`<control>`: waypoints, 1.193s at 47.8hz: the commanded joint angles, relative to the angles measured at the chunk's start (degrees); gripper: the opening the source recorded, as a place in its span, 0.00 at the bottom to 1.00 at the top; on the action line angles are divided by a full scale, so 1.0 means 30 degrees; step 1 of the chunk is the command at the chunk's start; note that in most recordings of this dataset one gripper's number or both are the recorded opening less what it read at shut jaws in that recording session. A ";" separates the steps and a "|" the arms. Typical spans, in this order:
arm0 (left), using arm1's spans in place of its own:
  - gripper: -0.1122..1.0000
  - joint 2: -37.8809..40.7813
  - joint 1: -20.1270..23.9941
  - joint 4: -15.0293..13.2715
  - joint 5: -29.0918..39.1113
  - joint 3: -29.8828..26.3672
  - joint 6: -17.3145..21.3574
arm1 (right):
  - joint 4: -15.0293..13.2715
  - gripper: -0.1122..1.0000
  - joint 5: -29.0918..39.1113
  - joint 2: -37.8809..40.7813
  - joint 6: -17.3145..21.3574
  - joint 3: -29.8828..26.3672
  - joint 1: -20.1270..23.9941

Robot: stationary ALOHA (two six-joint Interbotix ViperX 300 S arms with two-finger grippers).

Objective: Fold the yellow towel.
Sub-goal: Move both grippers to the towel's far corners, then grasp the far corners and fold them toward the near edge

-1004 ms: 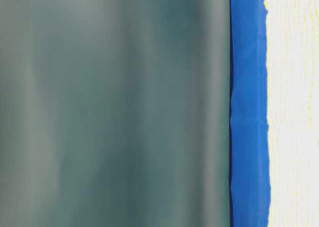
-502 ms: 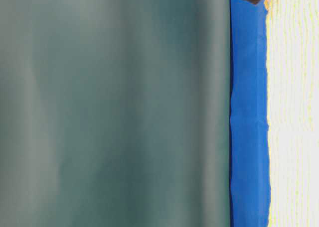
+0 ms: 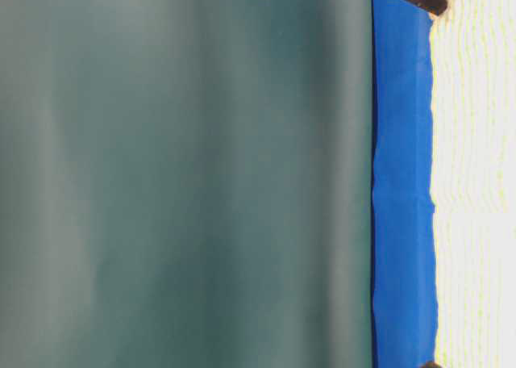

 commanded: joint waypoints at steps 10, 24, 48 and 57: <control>0.74 0.1348 0.0352 -0.0059 0.0146 -0.0850 0.0000 | 0.0264 0.53 -0.0117 0.0000 -0.0029 -0.0117 -0.0088; 0.16 0.1436 0.0410 -0.0029 0.1025 -0.0820 0.0410 | 0.0264 0.15 -0.0703 0.0000 -0.0059 -0.0029 0.0264; 0.14 -0.0791 0.0557 -0.0029 0.1816 -0.1113 0.1758 | 0.0879 0.15 -0.0674 -0.1289 -0.0029 0.0029 0.0264; 0.14 -0.2139 0.0527 -0.0029 0.3311 -0.1377 0.1816 | 0.0879 0.15 -0.0381 -0.2520 -0.0029 0.0146 0.0557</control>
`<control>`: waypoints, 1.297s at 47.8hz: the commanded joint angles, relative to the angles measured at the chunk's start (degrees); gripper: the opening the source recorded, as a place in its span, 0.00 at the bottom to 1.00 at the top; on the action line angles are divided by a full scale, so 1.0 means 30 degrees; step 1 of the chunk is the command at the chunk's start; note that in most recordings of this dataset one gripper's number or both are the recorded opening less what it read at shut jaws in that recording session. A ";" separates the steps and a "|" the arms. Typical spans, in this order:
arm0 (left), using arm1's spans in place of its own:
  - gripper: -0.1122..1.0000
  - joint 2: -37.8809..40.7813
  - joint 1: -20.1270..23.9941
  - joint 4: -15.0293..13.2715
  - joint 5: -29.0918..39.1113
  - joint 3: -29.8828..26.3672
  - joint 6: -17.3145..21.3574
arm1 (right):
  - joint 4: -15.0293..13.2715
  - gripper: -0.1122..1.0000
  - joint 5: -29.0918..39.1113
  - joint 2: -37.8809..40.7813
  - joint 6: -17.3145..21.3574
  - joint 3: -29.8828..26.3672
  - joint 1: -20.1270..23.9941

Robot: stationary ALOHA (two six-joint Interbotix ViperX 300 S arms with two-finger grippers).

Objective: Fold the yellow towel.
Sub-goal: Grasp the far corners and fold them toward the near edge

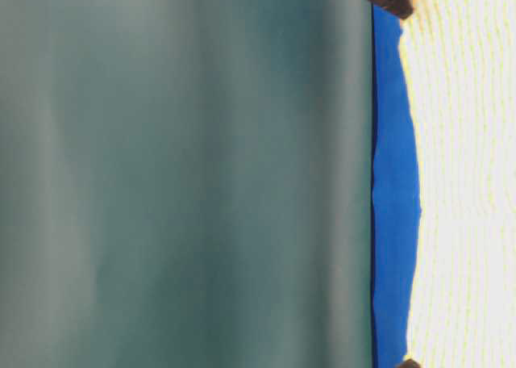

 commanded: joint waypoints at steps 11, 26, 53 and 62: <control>0.14 -0.2402 -0.0439 0.0000 0.0703 -0.0264 0.0029 | 0.0410 0.15 0.0469 -0.1816 0.0059 0.0205 0.0586; 0.14 -0.2695 -0.3018 -0.0029 0.0586 0.0264 -0.0322 | 0.1025 0.15 0.1055 -0.2285 0.0029 0.0703 0.2402; 0.14 -0.4629 -1.1162 -0.0146 -0.0879 0.2520 -0.5186 | 0.4951 0.15 0.1230 -0.4336 0.0059 0.2139 1.0400; 0.14 -0.4277 -1.2803 -0.0146 -0.1553 0.2256 -0.5684 | 0.5391 0.15 0.1377 -0.4336 0.0059 0.2109 1.1924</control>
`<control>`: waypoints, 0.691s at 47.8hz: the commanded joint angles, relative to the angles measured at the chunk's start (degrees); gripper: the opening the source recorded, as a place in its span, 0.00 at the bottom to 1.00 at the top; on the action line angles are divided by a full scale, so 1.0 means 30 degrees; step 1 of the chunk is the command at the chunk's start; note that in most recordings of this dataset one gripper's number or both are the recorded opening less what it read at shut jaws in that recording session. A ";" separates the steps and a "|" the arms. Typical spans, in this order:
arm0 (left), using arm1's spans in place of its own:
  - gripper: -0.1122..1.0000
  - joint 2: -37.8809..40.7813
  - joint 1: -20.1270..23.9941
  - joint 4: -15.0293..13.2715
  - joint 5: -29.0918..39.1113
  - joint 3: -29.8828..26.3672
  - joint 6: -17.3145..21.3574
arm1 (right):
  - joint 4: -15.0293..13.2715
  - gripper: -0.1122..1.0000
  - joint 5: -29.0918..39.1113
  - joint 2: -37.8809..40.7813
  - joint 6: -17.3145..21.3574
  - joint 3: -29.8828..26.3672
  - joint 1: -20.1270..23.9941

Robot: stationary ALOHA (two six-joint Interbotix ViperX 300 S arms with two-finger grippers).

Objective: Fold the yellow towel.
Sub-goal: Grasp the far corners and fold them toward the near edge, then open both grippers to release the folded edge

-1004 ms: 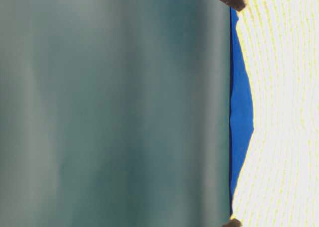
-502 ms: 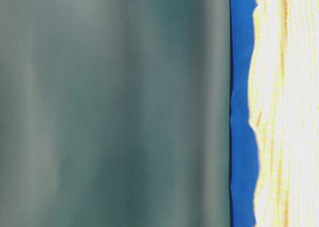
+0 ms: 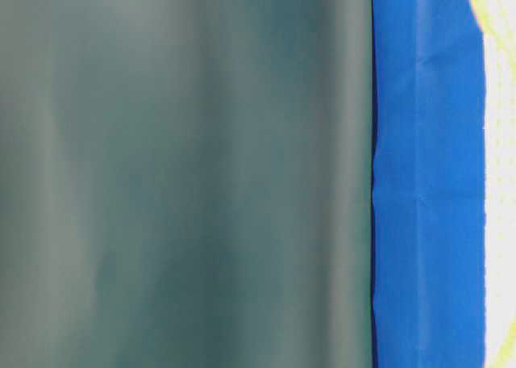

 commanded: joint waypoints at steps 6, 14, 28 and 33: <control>0.14 0.0381 -0.0674 0.0000 -0.0322 -0.0557 -0.0322 | 0.0293 0.15 -0.0029 -0.0205 -0.0059 -0.0205 0.0645; 0.14 0.0732 -0.0850 -0.0029 -0.0264 -0.0820 -0.0469 | 0.0293 0.15 0.0234 -0.0205 -0.0059 -0.0322 0.1055; 0.14 0.0850 -0.0850 0.0000 0.0352 -0.0850 -0.0439 | 0.0293 0.15 0.0410 -0.0176 -0.0059 -0.0410 0.1641; 0.15 0.0850 -0.0850 0.0000 0.0645 -0.0850 -0.0439 | 0.0293 0.15 0.0557 -0.0176 -0.0059 -0.0439 0.1787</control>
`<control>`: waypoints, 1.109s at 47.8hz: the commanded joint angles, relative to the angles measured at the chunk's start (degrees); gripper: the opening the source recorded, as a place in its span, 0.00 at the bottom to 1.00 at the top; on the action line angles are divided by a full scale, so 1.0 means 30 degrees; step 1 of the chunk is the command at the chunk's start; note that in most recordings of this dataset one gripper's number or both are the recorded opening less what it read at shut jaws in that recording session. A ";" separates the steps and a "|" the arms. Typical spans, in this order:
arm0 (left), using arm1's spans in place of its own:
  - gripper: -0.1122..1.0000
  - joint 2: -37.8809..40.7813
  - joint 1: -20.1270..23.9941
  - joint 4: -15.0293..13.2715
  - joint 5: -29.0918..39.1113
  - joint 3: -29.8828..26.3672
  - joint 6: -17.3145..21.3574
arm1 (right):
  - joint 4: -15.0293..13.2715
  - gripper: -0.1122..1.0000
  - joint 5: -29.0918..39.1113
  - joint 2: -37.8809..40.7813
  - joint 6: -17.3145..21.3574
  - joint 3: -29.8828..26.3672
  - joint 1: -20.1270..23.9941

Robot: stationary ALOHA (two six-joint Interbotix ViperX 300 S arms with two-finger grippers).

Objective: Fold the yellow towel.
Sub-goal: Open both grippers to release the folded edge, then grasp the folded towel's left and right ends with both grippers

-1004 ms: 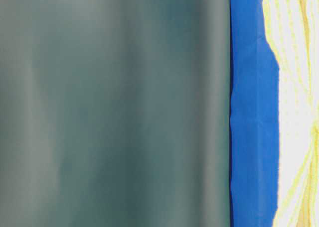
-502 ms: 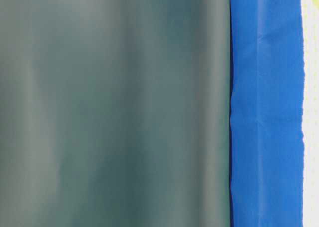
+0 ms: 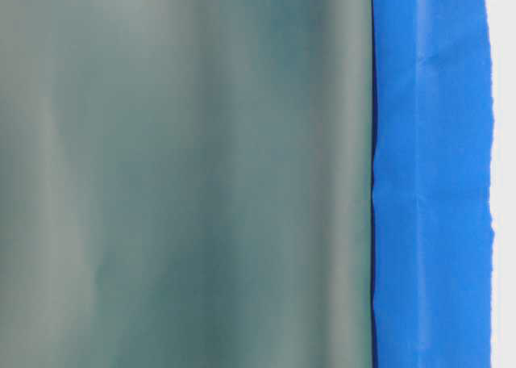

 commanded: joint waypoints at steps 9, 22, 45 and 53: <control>0.18 -0.0117 0.0059 -0.0029 0.0586 -0.0322 0.0029 | 0.0029 0.19 0.0498 0.0352 -0.0029 -0.0703 0.0146; 0.77 -0.0498 0.0645 0.0000 0.1318 -0.0352 0.0352 | -0.0146 0.84 0.0791 0.0322 -0.0264 -0.1289 0.0352; 0.69 0.0234 0.4980 0.0088 0.3516 -0.1729 0.2490 | -0.0322 0.82 0.2227 -0.0791 -0.2373 -0.0850 -0.5303; 0.69 0.1494 0.5566 0.0088 0.3779 -0.2139 0.2842 | -0.0322 0.82 0.2607 0.0352 -0.3018 -0.1113 -0.6563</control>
